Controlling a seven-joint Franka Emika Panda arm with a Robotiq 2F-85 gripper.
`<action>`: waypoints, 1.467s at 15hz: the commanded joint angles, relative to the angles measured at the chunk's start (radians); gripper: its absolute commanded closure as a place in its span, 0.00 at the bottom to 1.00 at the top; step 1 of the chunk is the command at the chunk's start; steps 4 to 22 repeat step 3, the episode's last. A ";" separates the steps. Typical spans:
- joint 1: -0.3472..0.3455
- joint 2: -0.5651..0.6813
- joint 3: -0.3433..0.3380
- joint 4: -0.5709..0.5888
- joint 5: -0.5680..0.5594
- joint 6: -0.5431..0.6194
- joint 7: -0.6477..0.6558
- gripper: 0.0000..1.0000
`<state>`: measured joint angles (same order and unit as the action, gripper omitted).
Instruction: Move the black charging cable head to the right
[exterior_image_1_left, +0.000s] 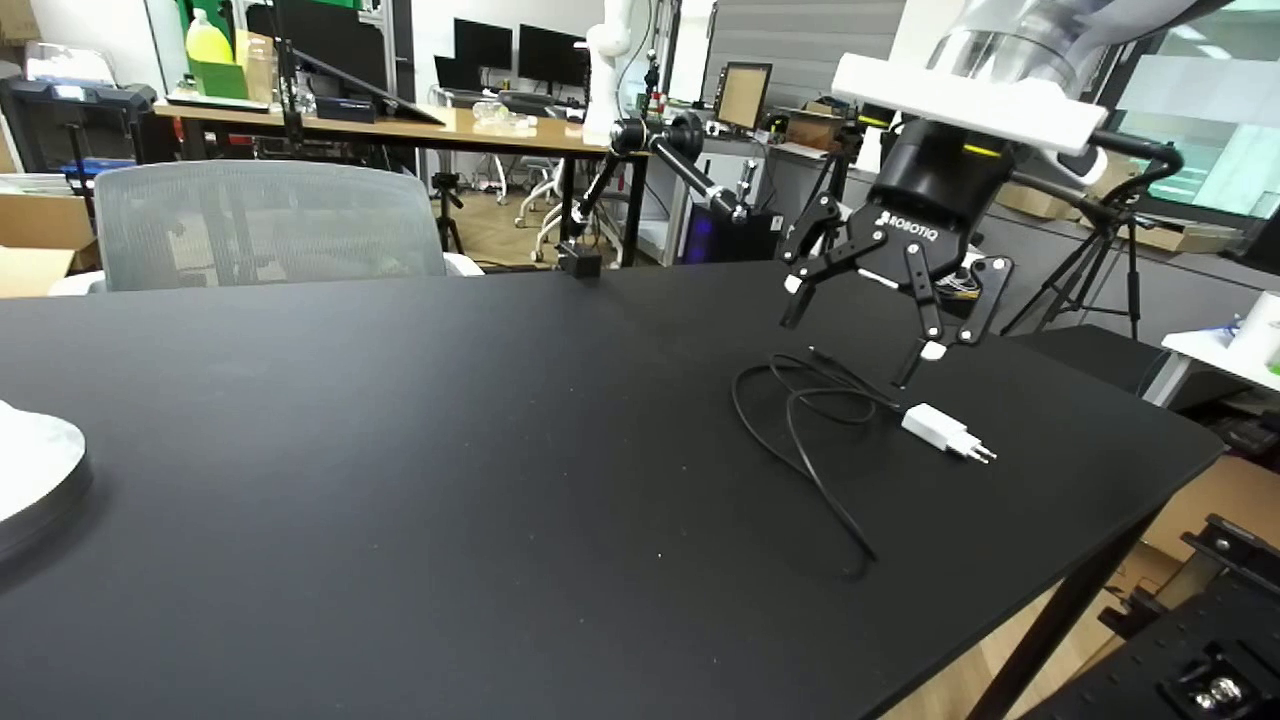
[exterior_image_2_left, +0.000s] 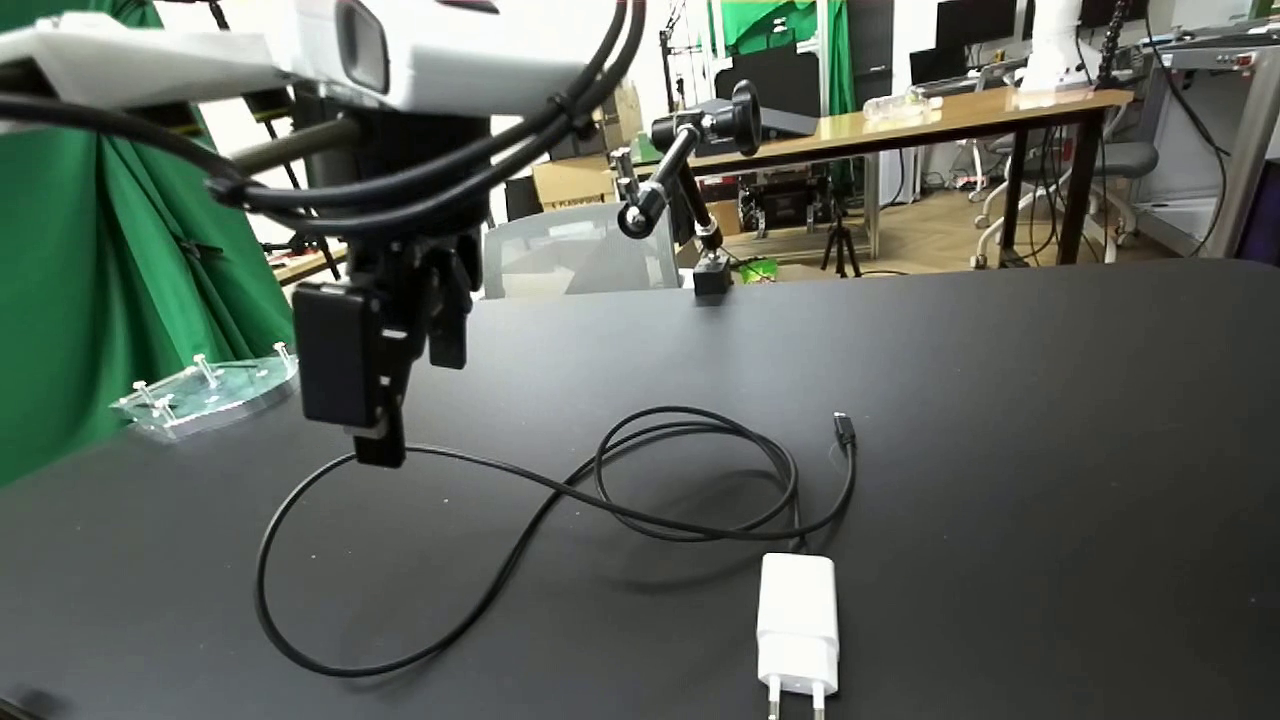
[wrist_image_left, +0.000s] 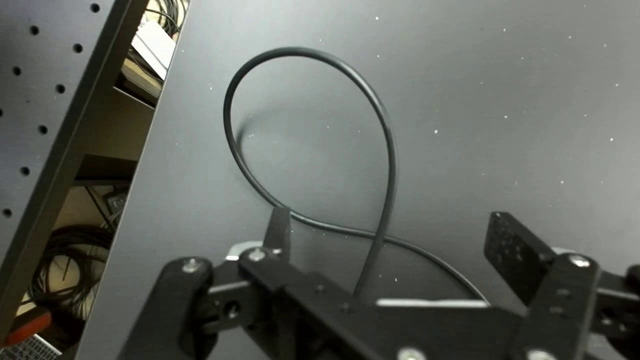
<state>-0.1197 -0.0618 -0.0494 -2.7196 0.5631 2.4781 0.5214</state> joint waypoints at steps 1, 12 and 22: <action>0.013 -0.024 -0.010 -0.008 -0.013 -0.010 0.005 0.00; 0.013 -0.053 -0.009 -0.020 -0.019 -0.019 0.008 0.00; 0.013 -0.053 -0.009 -0.020 -0.019 -0.019 0.008 0.00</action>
